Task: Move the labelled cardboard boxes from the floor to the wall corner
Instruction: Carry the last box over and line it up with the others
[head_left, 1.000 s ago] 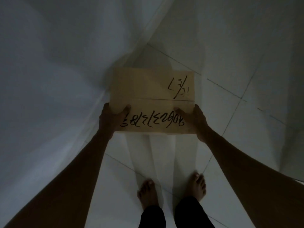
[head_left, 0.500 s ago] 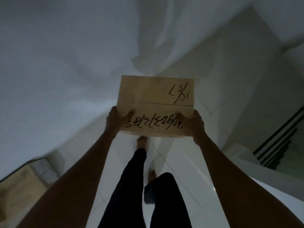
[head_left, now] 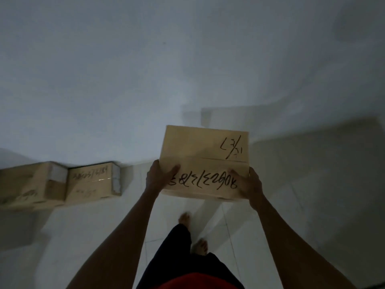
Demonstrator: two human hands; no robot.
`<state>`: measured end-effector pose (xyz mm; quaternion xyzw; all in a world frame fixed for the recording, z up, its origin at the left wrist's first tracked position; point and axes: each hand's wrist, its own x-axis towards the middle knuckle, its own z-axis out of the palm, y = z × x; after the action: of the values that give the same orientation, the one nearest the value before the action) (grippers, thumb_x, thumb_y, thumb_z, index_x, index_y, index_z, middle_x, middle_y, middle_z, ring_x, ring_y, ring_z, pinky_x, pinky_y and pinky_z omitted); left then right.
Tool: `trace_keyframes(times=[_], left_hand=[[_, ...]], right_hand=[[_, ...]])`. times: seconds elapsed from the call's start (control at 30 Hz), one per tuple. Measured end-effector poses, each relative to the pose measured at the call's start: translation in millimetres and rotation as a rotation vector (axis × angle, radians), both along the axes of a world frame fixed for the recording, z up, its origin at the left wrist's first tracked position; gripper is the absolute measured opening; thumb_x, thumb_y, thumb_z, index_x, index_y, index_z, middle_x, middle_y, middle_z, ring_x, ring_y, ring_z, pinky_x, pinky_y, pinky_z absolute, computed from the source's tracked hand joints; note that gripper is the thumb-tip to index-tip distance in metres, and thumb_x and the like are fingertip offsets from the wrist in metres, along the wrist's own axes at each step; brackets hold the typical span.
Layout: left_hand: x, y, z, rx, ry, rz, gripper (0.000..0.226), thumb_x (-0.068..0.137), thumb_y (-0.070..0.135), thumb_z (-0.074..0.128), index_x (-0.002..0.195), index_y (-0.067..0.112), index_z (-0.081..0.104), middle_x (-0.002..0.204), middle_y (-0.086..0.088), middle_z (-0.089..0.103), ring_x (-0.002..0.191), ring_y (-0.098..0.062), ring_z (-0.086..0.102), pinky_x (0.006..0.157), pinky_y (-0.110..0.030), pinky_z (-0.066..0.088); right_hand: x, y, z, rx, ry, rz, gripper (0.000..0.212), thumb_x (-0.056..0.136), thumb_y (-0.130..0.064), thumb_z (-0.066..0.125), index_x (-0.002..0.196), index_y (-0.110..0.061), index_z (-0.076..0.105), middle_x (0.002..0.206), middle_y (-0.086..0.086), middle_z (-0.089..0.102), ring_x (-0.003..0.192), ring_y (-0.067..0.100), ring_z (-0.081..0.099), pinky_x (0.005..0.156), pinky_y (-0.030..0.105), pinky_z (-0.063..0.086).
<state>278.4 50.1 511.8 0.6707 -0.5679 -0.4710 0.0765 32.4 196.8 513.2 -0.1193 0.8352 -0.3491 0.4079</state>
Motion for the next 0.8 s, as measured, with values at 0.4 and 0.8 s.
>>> trace_keyframes(times=[0.4, 0.8], left_hand=[[238.5, -7.4, 5.5, 0.014, 0.058, 0.355, 0.093, 0.056, 0.063, 0.078, 0.131, 0.014, 0.052, 0.125, -0.008, 0.062, 0.111, -0.028, 0.061, 0.094, -0.049, 0.053], [474.9, -117.5, -71.2, 0.085, 0.017, 0.318, 0.076, 0.067, 0.052, 0.080, 0.127, 0.011, 0.056, 0.115, -0.009, 0.068, 0.095, -0.022, 0.066, 0.082, -0.035, 0.058]], right_hand=[[206.9, -83.3, -3.0, 0.008, -0.043, 0.336, 0.071, 0.074, -0.054, 0.078, 0.131, -0.017, 0.056, 0.116, 0.005, 0.069, 0.103, 0.027, 0.065, 0.091, 0.044, 0.054], [438.6, -190.0, -79.3, 0.085, -0.116, 0.357, 0.076, 0.062, -0.065, 0.079, 0.124, -0.025, 0.063, 0.115, 0.001, 0.071, 0.103, 0.026, 0.064, 0.093, 0.047, 0.052]])
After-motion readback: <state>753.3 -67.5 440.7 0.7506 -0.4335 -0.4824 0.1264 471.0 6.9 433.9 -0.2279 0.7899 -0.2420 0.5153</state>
